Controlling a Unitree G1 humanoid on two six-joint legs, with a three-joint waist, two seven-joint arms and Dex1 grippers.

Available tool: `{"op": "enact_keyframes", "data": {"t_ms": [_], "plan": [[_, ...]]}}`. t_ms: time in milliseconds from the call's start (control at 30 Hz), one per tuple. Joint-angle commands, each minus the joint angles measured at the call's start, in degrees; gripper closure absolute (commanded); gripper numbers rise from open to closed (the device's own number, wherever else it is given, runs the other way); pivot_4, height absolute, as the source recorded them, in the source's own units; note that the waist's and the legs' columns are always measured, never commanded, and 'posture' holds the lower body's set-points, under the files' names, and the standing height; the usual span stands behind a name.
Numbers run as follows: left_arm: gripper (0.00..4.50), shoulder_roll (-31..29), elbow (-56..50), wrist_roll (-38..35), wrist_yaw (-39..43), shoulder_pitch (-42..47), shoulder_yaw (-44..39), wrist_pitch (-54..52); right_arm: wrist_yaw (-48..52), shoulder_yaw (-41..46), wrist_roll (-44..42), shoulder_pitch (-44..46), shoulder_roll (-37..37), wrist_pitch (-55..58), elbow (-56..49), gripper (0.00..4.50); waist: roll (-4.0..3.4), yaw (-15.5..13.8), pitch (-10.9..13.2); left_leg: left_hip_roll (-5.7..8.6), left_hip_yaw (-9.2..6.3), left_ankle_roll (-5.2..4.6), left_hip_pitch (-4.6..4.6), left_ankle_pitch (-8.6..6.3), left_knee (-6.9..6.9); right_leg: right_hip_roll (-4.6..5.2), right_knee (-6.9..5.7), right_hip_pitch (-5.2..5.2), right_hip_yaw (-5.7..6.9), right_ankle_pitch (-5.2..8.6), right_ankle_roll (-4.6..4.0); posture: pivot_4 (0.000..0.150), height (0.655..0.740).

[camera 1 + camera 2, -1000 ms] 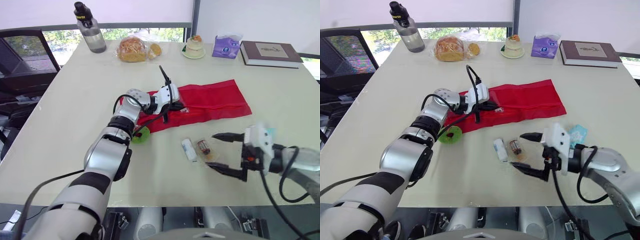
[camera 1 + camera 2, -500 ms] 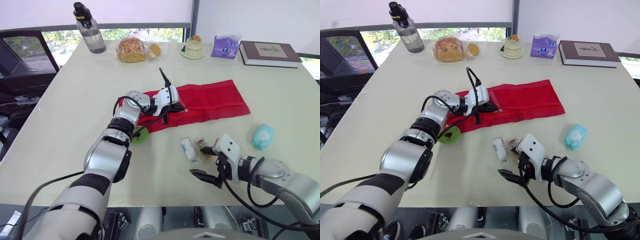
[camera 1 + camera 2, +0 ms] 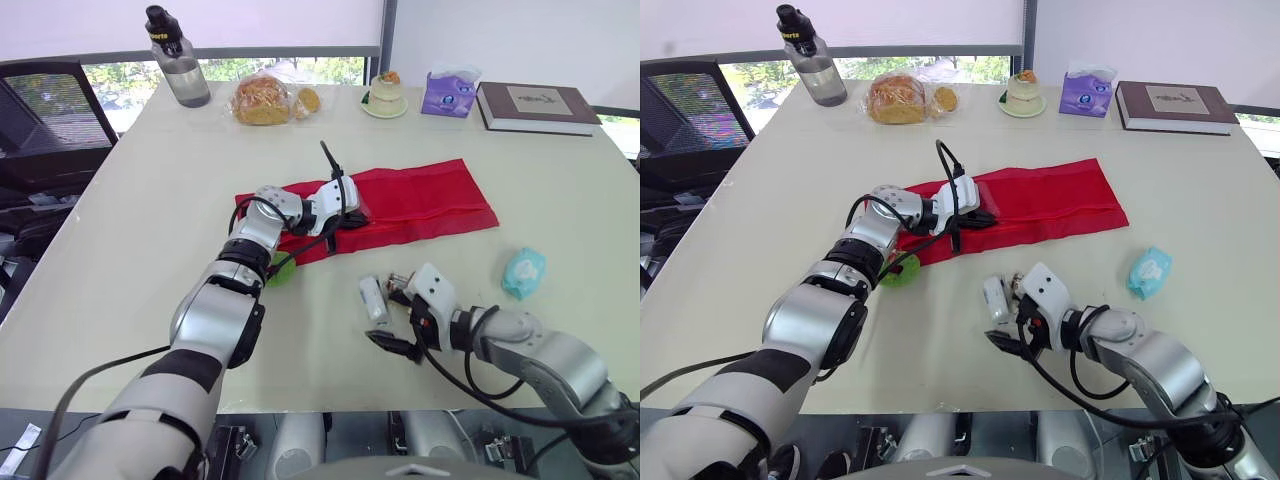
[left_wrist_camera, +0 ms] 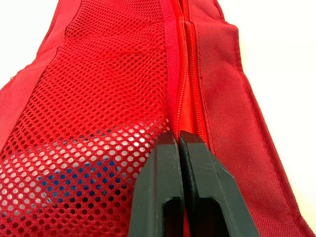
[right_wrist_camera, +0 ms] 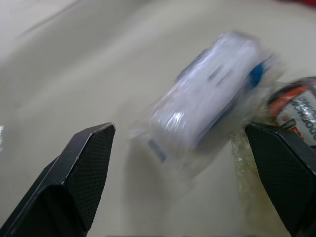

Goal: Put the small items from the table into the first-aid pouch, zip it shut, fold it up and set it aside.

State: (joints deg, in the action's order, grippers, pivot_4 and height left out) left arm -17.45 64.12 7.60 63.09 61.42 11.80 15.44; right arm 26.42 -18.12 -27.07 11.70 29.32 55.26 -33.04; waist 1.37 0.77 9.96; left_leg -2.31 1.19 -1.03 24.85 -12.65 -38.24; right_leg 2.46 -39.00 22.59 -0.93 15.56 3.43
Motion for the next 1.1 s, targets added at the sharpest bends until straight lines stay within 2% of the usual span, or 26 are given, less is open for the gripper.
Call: {"op": "enact_keyframes", "data": {"t_ms": [33,267,367,500,567,700,1100], "plan": [[4.50,-0.34,-1.83,-0.05,-0.41,-0.23,-0.25,-0.06,-1.95,0.41,0.67,0.51,-2.36,0.73,0.22,0.05,0.00,0.00,0.00,0.00,-0.01,0.00,0.00,0.00,-0.01,0.00,0.00,0.00,0.00,0.00,0.00,0.150,0.7400],[4.50,-0.09,-2.11,0.06,-0.69,-0.49,-0.12,-0.25,-4.51,-1.04,3.99,0.13,-3.03,1.59,-0.29,0.05,0.00,-0.01,0.00,0.00,0.01,0.00,0.01,0.00,0.00,-0.01,0.00,0.00,-0.01,-0.01,0.00,0.150,0.7400],[4.50,0.02,-2.00,0.13,-0.88,-0.41,-0.09,-0.21,-3.45,-2.19,5.63,-0.20,0.23,1.52,-2.66,0.71,-0.01,-0.04,-0.01,0.00,0.01,0.00,0.00,0.00,-0.01,0.00,0.00,0.00,-0.01,-0.01,0.00,0.150,0.7400],[4.50,0.16,-1.85,0.16,-1.12,-0.32,-0.11,-0.20,-2.81,-2.73,6.71,-0.79,3.20,1.74,-5.00,2.70,0.00,-0.08,-0.01,0.00,0.02,0.00,0.02,0.00,0.01,0.00,0.04,0.00,-0.01,-0.01,0.00,0.150,0.7400],[4.50,0.28,-1.85,0.21,-1.24,-0.38,-0.07,-0.20,-2.73,-2.78,7.25,-1.26,3.74,1.49,-5.42,3.44,0.00,-0.09,-0.01,0.00,-0.01,0.00,0.03,0.00,0.03,0.00,0.04,0.01,0.00,0.00,-0.01,0.150,0.7400],[4.50,0.32,-1.80,0.19,-1.19,-0.39,-0.08,-0.19,-2.46,-2.20,7.55,-1.98,3.80,0.42,-6.21,3.44,0.00,-0.08,-0.01,0.00,0.01,0.00,0.03,0.00,0.03,0.00,0.04,0.01,-0.01,0.00,0.00,0.150,0.7400],[4.50,0.09,-1.68,0.29,-1.28,-0.50,-0.07,-0.17,4.76,-0.17,10.04,-4.54,7.89,-12.77,-7.30,3.44,0.01,-0.09,-0.01,0.00,0.00,0.00,0.03,0.00,0.03,0.00,0.06,0.01,0.01,0.00,0.00,0.150,0.7400]]}}
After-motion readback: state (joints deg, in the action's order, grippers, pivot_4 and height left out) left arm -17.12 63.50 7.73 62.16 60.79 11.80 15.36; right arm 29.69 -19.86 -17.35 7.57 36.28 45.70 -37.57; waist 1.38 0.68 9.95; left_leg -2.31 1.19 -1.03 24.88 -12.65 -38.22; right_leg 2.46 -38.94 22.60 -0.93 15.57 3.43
